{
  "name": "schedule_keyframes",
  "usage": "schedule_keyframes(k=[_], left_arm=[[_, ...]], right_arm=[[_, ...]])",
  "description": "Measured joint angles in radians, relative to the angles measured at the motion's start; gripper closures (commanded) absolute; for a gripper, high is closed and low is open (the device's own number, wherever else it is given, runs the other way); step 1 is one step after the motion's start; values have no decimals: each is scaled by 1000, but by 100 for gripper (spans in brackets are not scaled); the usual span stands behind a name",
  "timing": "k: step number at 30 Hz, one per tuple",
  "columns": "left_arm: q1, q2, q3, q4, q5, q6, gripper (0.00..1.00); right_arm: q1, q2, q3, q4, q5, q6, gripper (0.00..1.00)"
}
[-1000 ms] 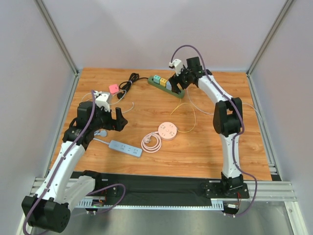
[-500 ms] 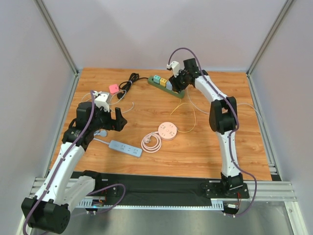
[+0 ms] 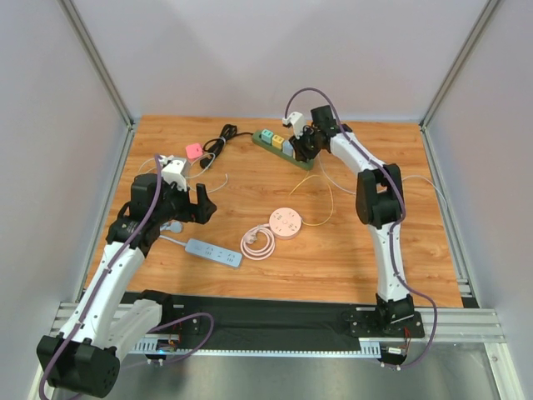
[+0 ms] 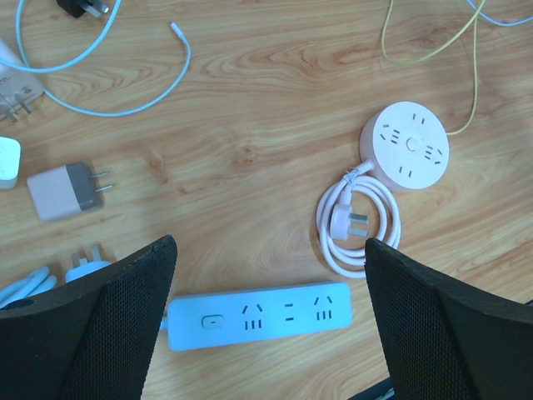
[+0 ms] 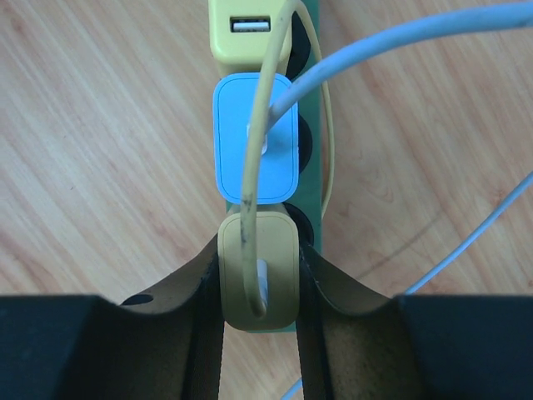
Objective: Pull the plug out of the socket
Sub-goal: Move the socket to the center of the board.
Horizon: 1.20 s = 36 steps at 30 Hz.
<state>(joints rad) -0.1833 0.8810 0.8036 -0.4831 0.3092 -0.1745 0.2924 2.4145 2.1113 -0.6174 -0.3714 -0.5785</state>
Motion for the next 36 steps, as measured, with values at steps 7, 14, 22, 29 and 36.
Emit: schedule_keyframes(k=[7,14,22,29,36], left_arm=[[0,0,0,0,16,0,0],[0,0,-7,5,30,-1,0],[0,-1,-12,5,34,-1,0],[0,-1,-12,5,42,-2,0],[0,-1,-12,9,63,-2,0]], right_arm=[[1,-162,-222,20,-73,97,100],[39,-253,-377,101,-91,339,100],[149,-253,-400,194,16,566,100],[225,-255,-454,256,101,645,100],[229,-385,-647,297,138,562,100]])
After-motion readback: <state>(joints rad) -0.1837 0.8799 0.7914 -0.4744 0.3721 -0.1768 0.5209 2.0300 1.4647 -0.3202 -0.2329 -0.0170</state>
